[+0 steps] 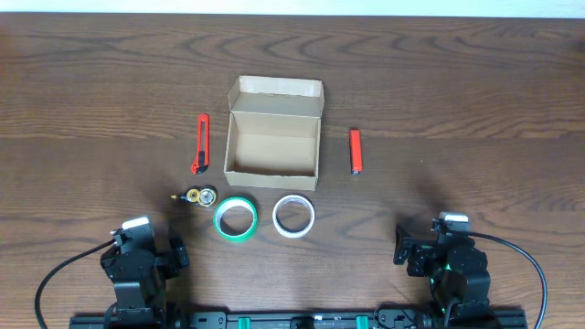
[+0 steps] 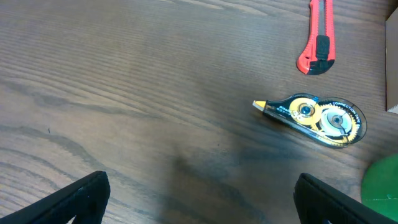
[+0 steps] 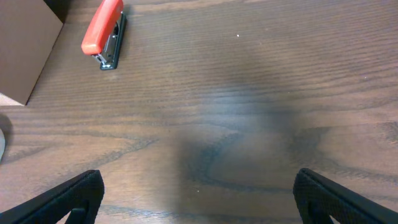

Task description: Pack container

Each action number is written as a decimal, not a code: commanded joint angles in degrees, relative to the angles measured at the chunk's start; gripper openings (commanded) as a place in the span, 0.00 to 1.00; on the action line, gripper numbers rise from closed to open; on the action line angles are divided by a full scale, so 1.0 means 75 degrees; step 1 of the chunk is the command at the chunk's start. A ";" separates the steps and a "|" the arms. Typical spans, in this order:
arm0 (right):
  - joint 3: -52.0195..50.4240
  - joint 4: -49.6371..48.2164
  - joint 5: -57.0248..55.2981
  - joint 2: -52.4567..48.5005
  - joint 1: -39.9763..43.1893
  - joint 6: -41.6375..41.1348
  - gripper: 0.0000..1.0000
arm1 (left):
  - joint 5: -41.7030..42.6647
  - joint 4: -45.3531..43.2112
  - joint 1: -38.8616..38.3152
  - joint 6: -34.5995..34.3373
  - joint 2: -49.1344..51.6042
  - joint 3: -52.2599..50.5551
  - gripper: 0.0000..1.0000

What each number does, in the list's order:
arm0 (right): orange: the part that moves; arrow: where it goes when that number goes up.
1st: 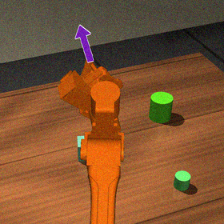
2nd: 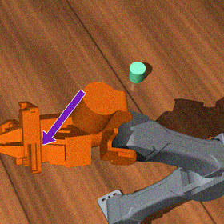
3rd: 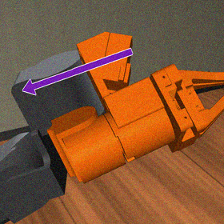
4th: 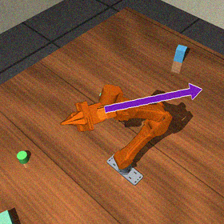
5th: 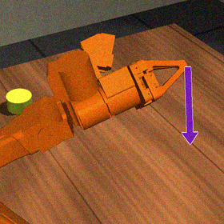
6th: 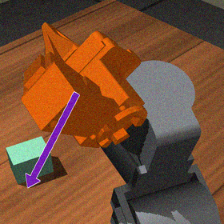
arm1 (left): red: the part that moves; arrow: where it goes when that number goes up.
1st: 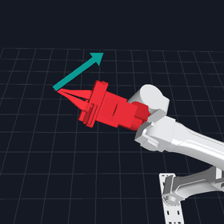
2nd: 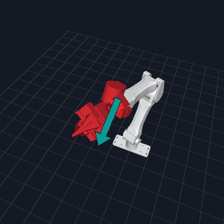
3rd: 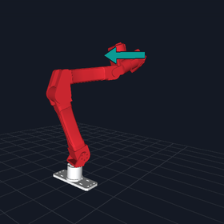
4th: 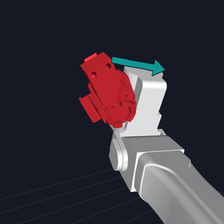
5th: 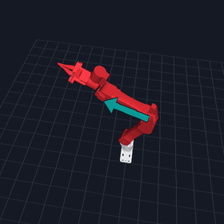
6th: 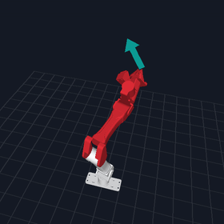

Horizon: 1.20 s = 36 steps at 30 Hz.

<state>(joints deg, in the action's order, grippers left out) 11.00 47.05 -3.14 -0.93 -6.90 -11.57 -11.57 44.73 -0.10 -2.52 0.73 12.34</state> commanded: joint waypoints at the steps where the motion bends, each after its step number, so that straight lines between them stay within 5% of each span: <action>1: -0.0076 -0.0003 0.0047 0.0082 0.0064 -0.0082 0.99 | -0.0058 0.0262 0.0023 0.0114 -0.0064 -0.0245 0.95; 15: -0.0076 -0.0216 0.0029 0.0082 0.0064 -0.0085 0.99 | -0.0058 0.0262 0.0023 0.0114 -0.0064 -0.0245 0.95; 24: 0.0417 -0.0641 0.1370 -0.0297 0.0064 -0.0076 0.99 | -0.0058 0.0262 0.0023 0.0114 -0.0064 -0.0245 0.95; 36: 0.4208 0.0428 0.0560 -0.5103 0.0052 0.0181 0.99 | -0.0061 0.0262 0.0023 0.0114 -0.0064 -0.0245 0.95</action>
<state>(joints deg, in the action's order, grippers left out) 36.36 49.60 2.96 -31.92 -6.90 -11.09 -11.55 44.69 -0.10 -2.52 0.69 12.25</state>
